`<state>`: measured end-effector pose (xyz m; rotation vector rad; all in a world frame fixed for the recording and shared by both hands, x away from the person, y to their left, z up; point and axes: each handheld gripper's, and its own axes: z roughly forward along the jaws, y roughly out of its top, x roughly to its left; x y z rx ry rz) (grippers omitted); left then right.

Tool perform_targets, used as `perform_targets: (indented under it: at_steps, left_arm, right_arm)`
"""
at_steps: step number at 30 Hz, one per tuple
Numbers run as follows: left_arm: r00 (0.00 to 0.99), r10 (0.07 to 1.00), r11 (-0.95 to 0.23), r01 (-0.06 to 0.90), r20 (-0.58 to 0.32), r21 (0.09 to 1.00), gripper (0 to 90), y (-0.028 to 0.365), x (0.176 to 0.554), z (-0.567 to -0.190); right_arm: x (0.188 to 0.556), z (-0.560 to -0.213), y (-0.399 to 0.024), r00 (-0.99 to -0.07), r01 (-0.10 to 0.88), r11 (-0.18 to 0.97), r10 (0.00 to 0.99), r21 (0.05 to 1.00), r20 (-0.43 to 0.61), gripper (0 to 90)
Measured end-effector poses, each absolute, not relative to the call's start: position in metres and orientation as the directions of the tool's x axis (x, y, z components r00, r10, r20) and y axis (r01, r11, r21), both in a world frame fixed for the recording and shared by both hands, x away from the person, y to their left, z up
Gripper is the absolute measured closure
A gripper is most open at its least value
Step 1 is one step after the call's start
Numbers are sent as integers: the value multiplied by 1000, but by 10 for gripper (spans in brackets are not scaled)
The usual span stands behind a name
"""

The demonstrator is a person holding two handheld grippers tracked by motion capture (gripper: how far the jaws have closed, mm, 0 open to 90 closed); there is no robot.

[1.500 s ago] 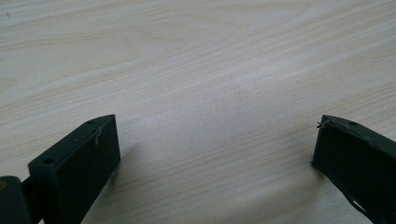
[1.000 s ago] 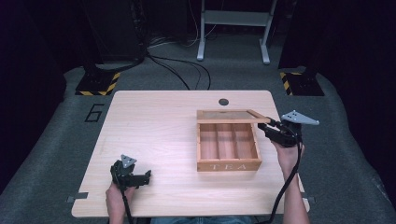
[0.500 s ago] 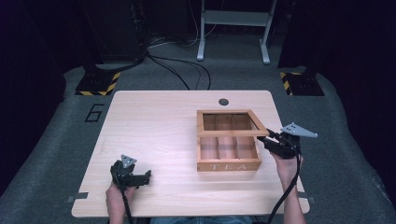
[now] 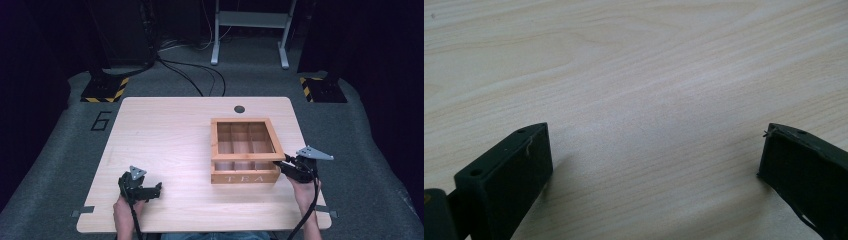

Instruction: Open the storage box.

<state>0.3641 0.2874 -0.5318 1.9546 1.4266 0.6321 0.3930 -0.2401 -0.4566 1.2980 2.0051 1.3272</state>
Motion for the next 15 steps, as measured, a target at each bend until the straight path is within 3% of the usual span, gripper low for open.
perform_targets:
  at_steps: [15]
  left_arm:
    - [299, 954, -218, 651, 18, 728, 4, 287, 364, -532]
  right_arm:
    - [375, -473, -240, -471, 501, 121, 869, 857, 152, 631]
